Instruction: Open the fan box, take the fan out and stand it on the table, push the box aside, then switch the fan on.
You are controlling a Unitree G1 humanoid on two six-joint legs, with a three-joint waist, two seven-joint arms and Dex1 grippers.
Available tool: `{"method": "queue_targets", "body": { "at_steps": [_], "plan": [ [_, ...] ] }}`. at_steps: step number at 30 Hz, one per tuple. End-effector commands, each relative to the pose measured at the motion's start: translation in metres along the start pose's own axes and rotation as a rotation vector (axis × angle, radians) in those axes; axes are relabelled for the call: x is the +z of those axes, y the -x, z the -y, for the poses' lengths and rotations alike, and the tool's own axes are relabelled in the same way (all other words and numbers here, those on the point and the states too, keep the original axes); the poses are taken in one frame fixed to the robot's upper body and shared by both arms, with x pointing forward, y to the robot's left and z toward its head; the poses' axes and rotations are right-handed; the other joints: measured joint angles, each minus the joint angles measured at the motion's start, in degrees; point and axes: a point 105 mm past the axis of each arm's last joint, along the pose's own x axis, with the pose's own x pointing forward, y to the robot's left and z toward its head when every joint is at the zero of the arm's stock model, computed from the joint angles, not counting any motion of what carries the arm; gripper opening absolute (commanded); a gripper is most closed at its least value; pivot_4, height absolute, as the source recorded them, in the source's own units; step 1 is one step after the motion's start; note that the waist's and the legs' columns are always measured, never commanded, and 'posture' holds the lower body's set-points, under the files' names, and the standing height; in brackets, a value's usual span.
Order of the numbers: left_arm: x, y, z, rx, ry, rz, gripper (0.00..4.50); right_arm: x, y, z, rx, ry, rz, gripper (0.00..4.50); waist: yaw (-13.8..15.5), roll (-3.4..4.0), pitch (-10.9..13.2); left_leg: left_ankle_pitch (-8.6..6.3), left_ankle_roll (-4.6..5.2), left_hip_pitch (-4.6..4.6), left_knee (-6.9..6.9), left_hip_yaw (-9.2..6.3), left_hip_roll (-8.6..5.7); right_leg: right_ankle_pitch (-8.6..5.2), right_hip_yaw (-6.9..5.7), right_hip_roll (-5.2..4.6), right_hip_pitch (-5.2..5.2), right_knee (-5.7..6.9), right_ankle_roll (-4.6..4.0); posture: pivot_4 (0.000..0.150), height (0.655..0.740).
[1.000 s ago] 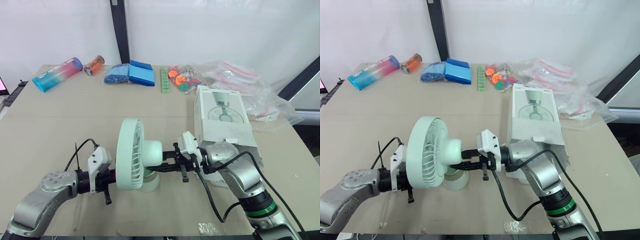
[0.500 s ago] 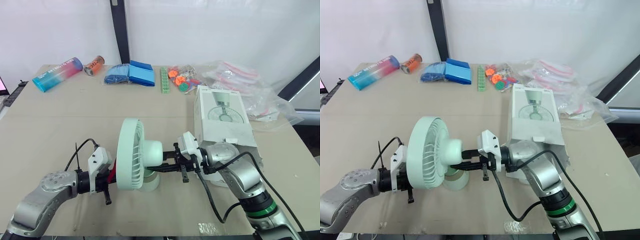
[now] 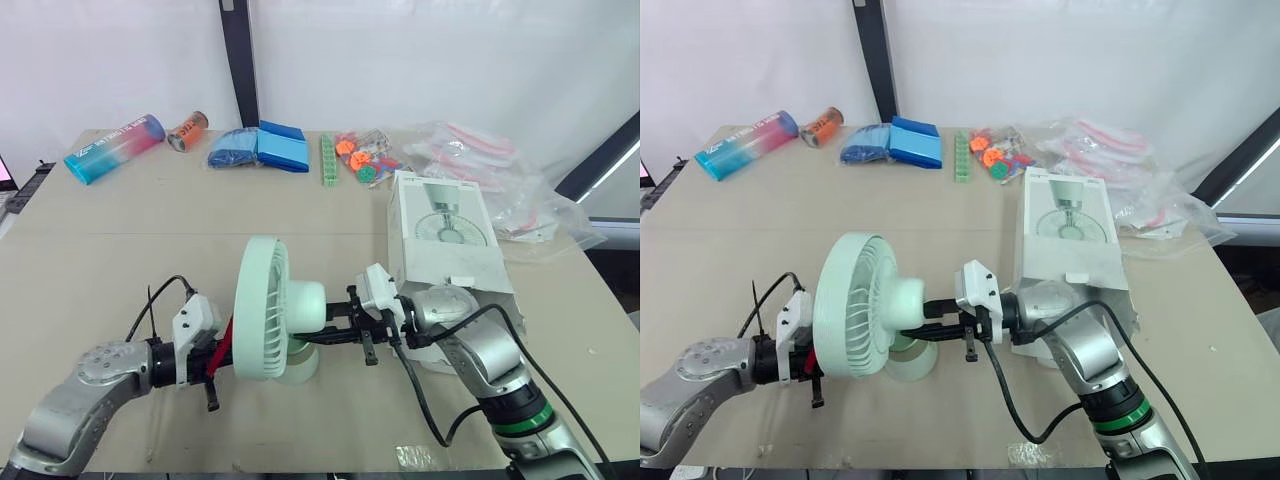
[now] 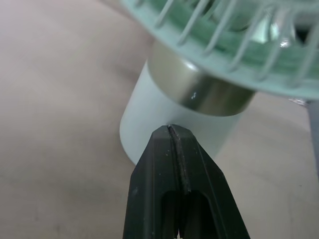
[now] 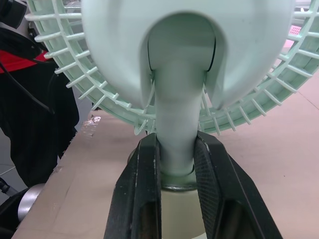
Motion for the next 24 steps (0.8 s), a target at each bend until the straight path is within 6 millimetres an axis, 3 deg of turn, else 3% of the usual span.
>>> {"method": "queue_targets", "body": {
  "at_steps": [1, 9, 24],
  "plan": [
    [0.01, 0.014, 0.0, -0.003, -0.061, 0.008, 0.05, -0.005, 0.001, 0.006, -0.038, 0.007, -0.03, 0.37, 0.0, 0.0, 0.0, 0.0, 0.0, 0.01, 0.0, 0.01, 0.01, 0.0, 0.0, 0.0, 0.0, 0.0, 0.0, 0.15, 0.74],
    [0.01, 0.03, -0.01, 0.064, -0.107, -0.01, 0.05, -0.004, 0.003, 0.008, -0.046, 0.011, -0.033, 0.37, 0.0, 0.01, 0.0, 0.0, 0.0, 0.02, 0.0, 0.04, 0.05, -0.01, -0.01, 0.02, -0.01, 0.0, 0.0, 0.15, 0.74],
    [0.016, 0.029, -0.015, 0.119, -0.176, 0.027, 0.05, -0.004, 0.006, 0.009, -0.052, 0.013, -0.028, 0.37, 0.0, 0.0, 0.0, 0.0, 0.0, 0.02, 0.0, 0.04, 0.06, 0.0, -0.01, 0.02, 0.0, 0.0, -0.02, 0.15, 0.74]
  ]
}}
